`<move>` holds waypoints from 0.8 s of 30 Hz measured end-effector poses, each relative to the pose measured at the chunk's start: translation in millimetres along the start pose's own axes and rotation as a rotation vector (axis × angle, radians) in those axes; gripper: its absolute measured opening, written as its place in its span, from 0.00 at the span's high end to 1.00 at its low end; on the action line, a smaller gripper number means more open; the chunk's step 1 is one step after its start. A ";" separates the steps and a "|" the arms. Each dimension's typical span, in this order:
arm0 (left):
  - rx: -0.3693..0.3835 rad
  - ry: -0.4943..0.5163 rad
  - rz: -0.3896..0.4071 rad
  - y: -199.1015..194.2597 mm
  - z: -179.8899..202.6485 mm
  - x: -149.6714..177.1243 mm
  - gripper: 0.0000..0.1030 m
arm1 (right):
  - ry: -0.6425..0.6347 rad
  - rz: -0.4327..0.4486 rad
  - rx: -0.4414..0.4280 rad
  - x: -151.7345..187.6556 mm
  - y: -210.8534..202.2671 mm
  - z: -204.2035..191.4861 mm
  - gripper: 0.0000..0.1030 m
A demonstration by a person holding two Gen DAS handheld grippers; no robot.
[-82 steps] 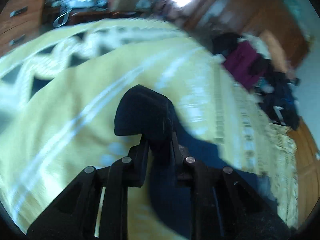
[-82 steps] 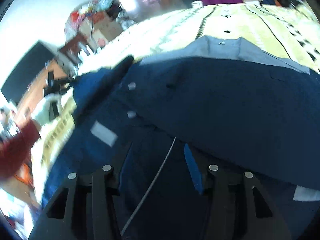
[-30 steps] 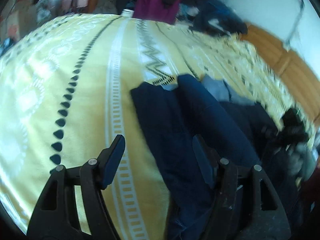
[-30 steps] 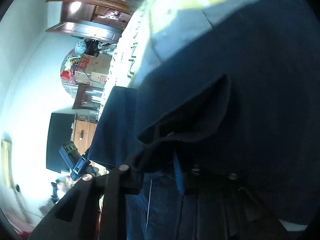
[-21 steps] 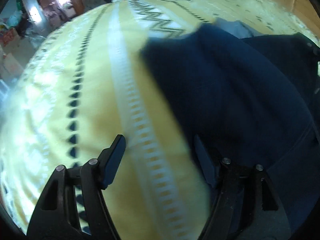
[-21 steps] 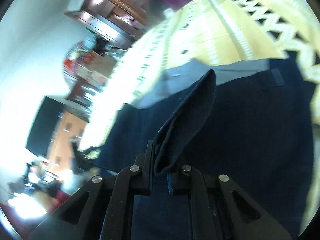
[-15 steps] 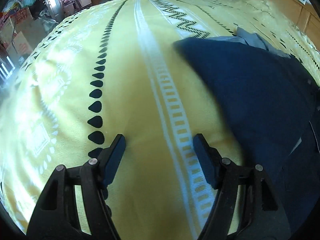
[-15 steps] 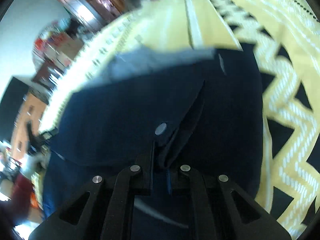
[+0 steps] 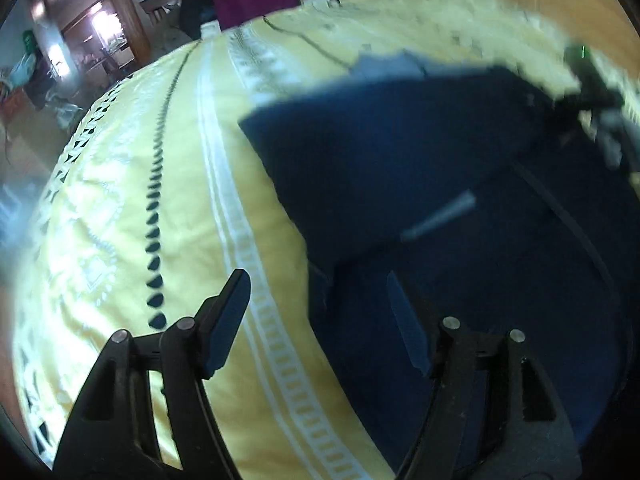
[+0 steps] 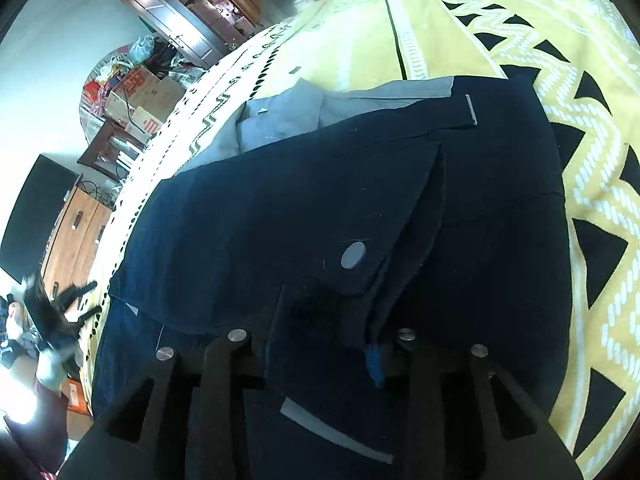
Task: Fold small clothes
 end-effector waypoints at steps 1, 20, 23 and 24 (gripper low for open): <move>-0.010 -0.004 -0.005 3.7 0.4 0.9 0.32 | 0.009 0.003 -0.008 0.4 0.2 1.2 0.61; -0.202 -0.351 0.009 35.5 -45.6 17.6 0.16 | 0.095 0.015 -0.045 19.3 1.1 6.1 0.93; -0.203 -0.359 0.011 35.9 -48.8 17.5 0.15 | 0.102 0.025 -0.060 22.2 -2.7 10.6 0.94; -0.207 -0.366 0.011 34.5 -49.0 18.7 0.14 | 0.088 0.019 -0.052 23.1 -3.3 8.3 0.93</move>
Point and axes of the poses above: each gripper's, at about its wrist camera, not at the fingertips, and y roughly the way its jaws point, z to its right, x to its underside, the point moved 4 cm from there along y, roughly the way its jaws point, and after that the axes turned 4 degrees about -x, right-handed, at the moved point
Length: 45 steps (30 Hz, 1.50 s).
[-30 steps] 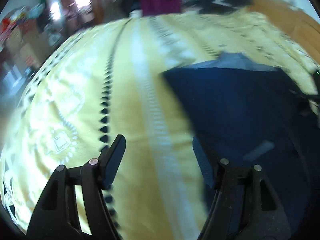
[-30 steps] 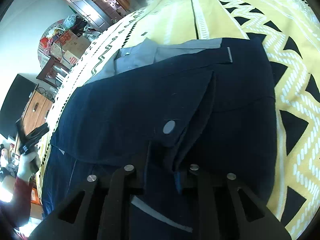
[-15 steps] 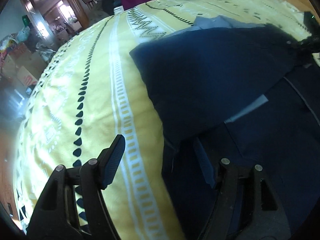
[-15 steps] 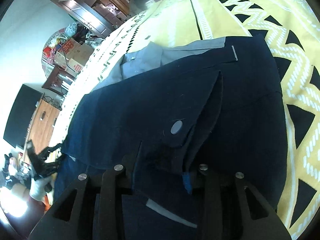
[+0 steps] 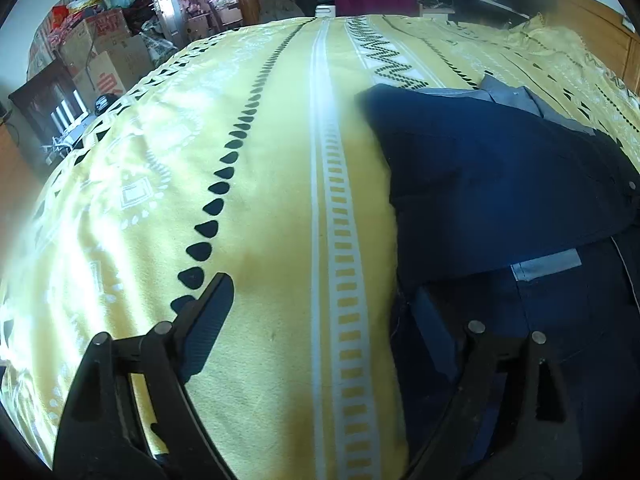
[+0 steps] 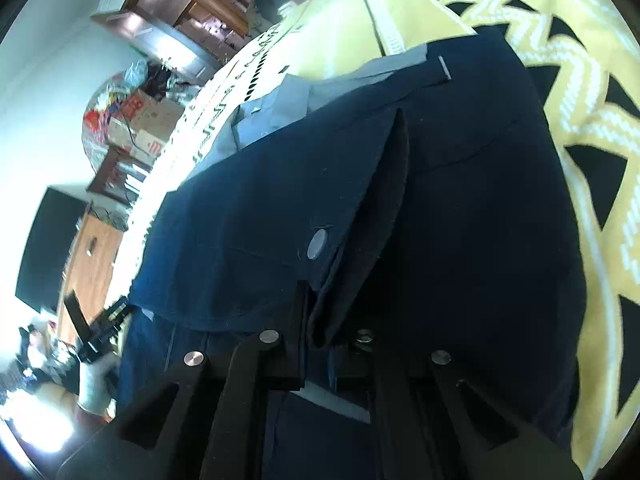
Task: Fold small clothes
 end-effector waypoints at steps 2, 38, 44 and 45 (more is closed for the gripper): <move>-0.001 -0.013 -0.004 0.8 -2.1 -1.2 0.14 | -0.008 -0.027 -0.023 3.9 -0.3 -1.4 0.90; 0.266 -0.330 0.010 -12.9 -45.1 23.6 0.10 | -0.661 -0.297 -0.332 2.3 238.1 -324.3 0.68; 0.240 -0.289 -0.023 -8.0 -36.6 21.1 0.04 | -0.681 -0.371 -0.165 -24.0 301.6 -310.6 0.68; 0.243 -0.285 -0.033 -6.3 -36.2 20.7 0.01 | -0.694 -0.366 -0.167 -30.2 314.4 -318.3 0.68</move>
Point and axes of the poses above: each gripper's, at about its wrist camera, not at the fingertips, and y roughly the way its jaws point, z to its right, x to its underside, the point moved 4 cm from there along y, roughly the way its jaws point, and after that the axes turned 4 degrees about -x, right-handed, at the moved point
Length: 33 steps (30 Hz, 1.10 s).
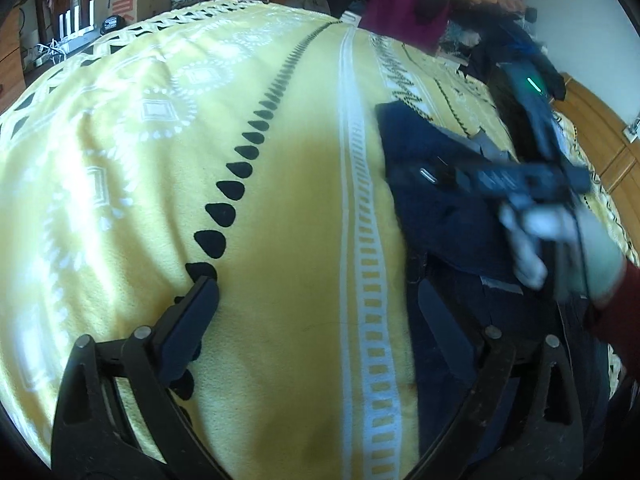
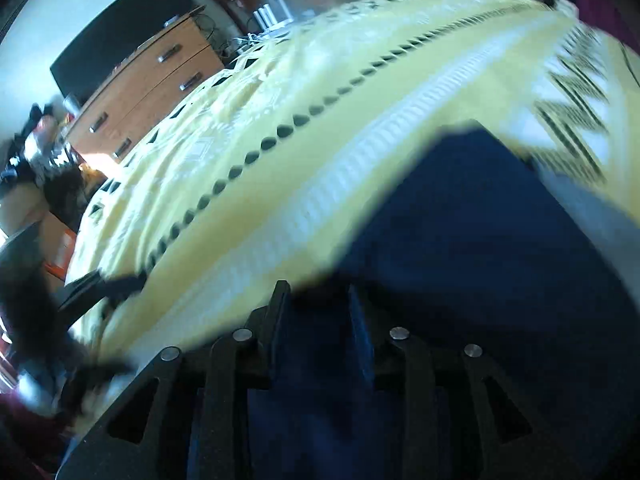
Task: Fold small clothes
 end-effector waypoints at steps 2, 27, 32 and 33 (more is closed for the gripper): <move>-0.004 0.007 -0.032 5.7 0.6 -1.1 0.00 | 0.028 0.008 -0.008 -19.7 7.5 4.7 0.68; -0.150 0.110 -0.111 8.6 14.5 1.6 0.04 | 0.621 0.263 0.463 415.9 -375.1 -18.4 0.30; -0.184 0.077 -0.052 -31.1 7.1 4.5 0.10 | 0.671 0.255 0.354 441.0 -384.2 -26.4 0.28; -0.188 0.092 -0.035 -41.7 7.9 6.9 0.10 | 0.670 0.239 0.340 445.4 -383.7 -28.5 0.28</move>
Point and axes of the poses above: each gripper's, at about its wrist camera, not at the fingertips, and y roughly the way its jaws point, z to its right, x to its underside, the point moved 4 cm from there along y, roughly the way its jaws point, and after that the axes turned 4 degrees about -x, right-handed, at the moved point
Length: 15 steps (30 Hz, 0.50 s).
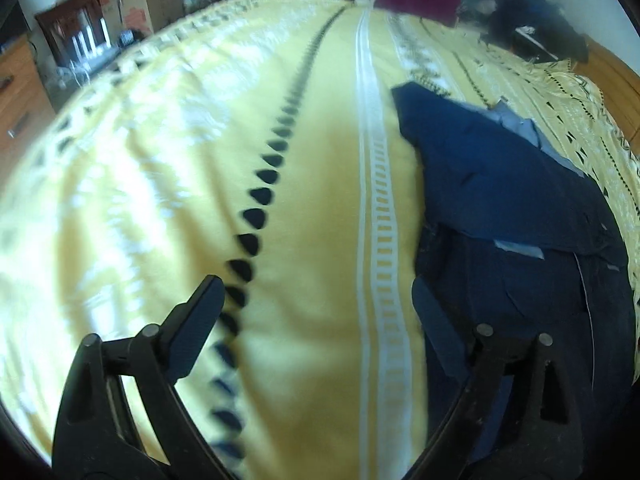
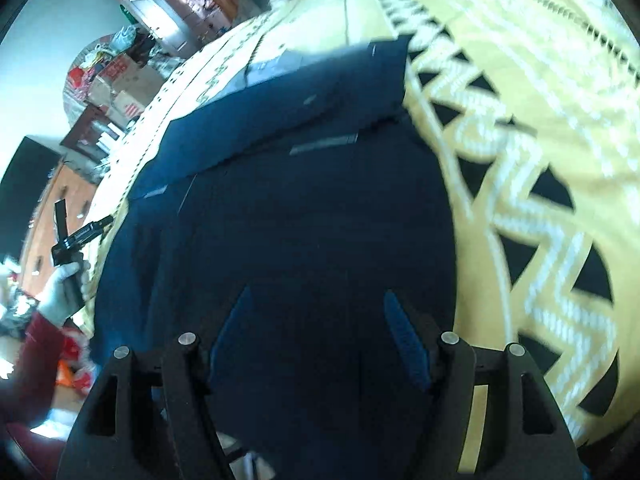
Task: Fold small clothes
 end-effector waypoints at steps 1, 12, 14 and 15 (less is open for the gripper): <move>0.004 0.019 0.019 -12.1 -0.2 4.4 0.10 | -0.014 -0.016 0.003 4.8 -3.0 0.3 0.28; 0.231 0.218 -0.059 -90.1 17.9 116.4 0.09 | -0.028 -0.192 0.058 73.7 -21.0 18.4 0.28; 0.251 0.226 -0.114 -87.9 16.1 135.1 0.10 | -0.019 -0.214 0.071 83.1 -16.7 21.6 0.29; 0.266 0.227 -0.137 -87.0 15.3 143.5 0.11 | -0.015 -0.219 0.070 86.4 -15.6 22.3 0.29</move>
Point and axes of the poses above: each gripper's, at about its wrist camera, not at the fingertips, and y roughly the way its jaws point, z to its right, x to its underside, the point moved 4 cm from there along y, roughly the way its jaws point, and after that the axes turned 4 degrees about -x, right-handed, at the moved point
